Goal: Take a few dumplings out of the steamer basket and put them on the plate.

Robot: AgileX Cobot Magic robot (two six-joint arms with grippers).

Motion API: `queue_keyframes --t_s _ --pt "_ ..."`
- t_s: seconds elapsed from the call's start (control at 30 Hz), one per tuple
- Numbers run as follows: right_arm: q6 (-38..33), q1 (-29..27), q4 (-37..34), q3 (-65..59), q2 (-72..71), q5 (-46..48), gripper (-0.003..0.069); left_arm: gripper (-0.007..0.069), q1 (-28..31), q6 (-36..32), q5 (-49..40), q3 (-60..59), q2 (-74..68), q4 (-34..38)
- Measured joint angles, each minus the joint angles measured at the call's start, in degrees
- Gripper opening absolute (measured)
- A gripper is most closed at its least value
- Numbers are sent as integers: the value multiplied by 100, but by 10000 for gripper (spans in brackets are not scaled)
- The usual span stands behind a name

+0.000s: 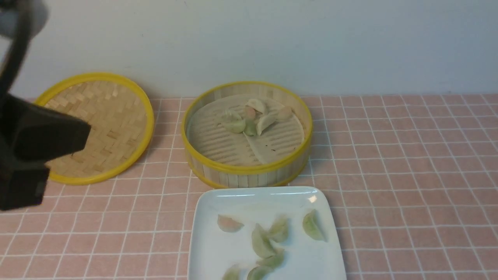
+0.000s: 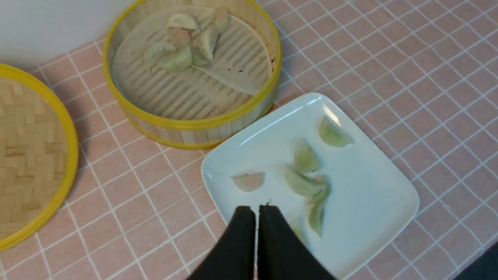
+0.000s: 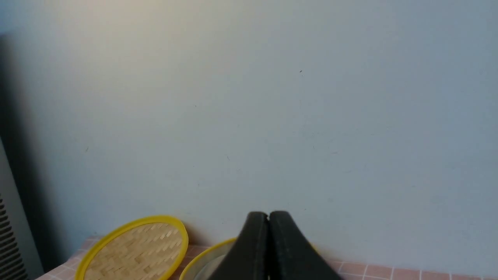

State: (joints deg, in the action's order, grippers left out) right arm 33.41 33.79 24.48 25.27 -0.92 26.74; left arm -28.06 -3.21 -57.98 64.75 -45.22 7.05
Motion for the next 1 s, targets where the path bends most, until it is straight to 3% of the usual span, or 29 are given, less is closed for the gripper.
queue_keyframes --t_s 0.27,0.57,0.83,1.0 --pt "76 0 19 0 0 0 -15 -6 0 0 1812 -2171 2459 0" --pt "87 0 19 0 0 0 -15 -6 0 0 1984 -3324 3872 0" --pt "87 0 22 0 0 0 -15 -6 0 -130 1926 -3733 4129 -313" --pt "87 0 22 0 -1 0 -15 -6 256 65 2568 -4330 4238 -739"
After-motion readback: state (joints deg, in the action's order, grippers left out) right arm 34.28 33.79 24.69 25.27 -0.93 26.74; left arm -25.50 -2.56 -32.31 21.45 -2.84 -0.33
